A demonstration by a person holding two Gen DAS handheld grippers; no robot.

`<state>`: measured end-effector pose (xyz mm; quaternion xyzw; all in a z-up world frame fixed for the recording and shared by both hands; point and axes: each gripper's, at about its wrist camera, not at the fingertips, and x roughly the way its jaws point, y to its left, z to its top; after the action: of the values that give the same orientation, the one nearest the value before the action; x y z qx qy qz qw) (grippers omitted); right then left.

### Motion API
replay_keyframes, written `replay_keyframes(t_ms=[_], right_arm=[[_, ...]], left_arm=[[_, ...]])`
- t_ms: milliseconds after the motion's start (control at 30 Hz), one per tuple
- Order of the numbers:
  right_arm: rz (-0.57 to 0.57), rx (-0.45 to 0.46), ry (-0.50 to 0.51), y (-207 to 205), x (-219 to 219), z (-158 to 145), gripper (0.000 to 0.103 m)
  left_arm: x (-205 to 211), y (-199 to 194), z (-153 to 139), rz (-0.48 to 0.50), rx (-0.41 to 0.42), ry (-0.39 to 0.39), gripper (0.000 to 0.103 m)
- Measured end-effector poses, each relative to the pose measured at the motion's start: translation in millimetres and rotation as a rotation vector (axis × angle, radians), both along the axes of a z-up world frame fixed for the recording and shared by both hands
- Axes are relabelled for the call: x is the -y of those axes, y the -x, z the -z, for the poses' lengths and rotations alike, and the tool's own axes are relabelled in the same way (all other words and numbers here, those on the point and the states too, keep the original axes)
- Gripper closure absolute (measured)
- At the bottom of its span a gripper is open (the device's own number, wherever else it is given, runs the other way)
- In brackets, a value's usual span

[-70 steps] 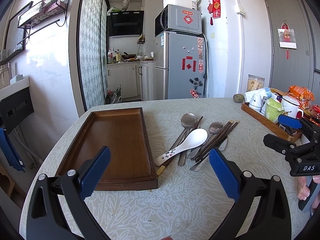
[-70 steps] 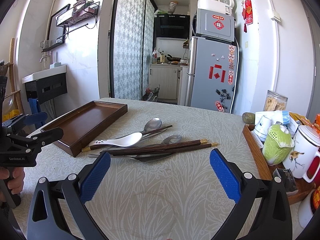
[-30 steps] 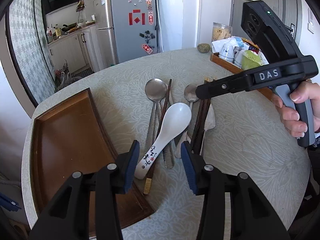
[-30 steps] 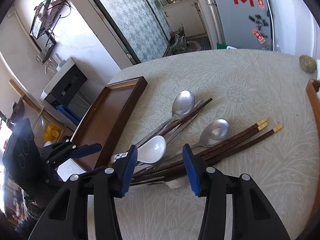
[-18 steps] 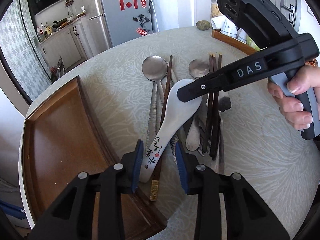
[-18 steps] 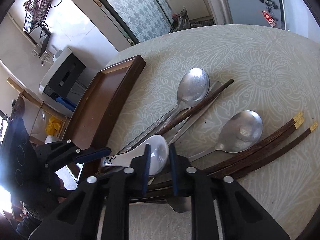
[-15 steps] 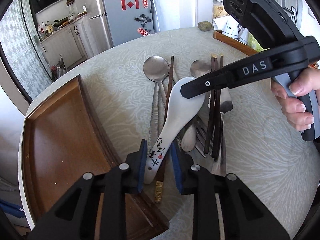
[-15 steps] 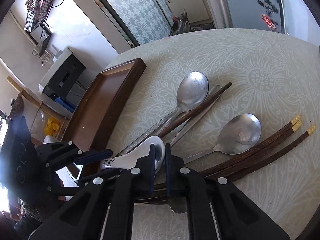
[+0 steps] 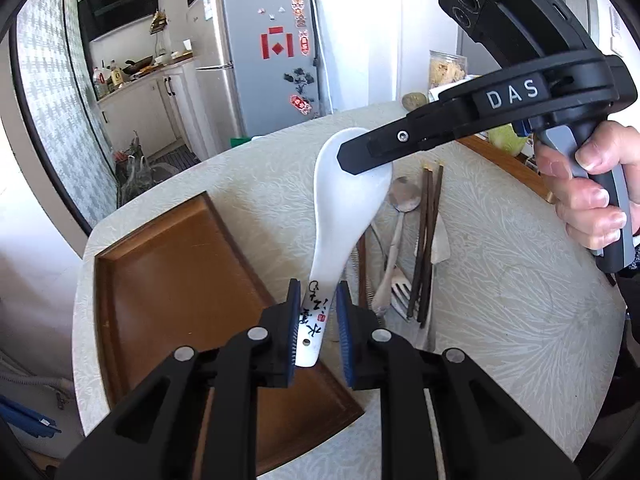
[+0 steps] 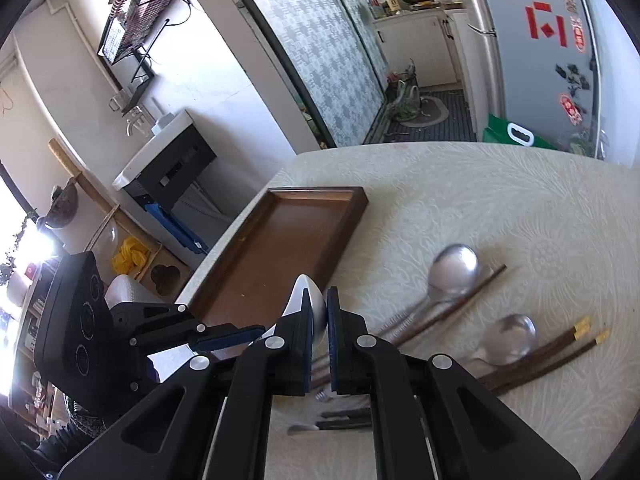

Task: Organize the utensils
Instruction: 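Lift the white spoon with the left gripper, lower it into the tray, open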

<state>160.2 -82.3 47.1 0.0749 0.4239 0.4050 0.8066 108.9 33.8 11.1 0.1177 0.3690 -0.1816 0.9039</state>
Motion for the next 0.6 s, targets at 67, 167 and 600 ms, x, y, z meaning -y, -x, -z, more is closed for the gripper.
replay_keyframes(t_ms=[67,167,600], right_arm=[[-0.035,-0.008,-0.009,-5,-21,-4,0.096],[-0.085,-0.042,-0.009,-14,-54,5,0.096],[-0.144,-0.184,0.039,-56,-133,65,0.096]], left_arm=[[-16,2,-4,-0.036,-0.001,0.001,0.084],[-40,3,2,-0.095,-0.023,-0.019,0.084],[-100,-6,40,-0.218,-0.110,-0.021,0.084]])
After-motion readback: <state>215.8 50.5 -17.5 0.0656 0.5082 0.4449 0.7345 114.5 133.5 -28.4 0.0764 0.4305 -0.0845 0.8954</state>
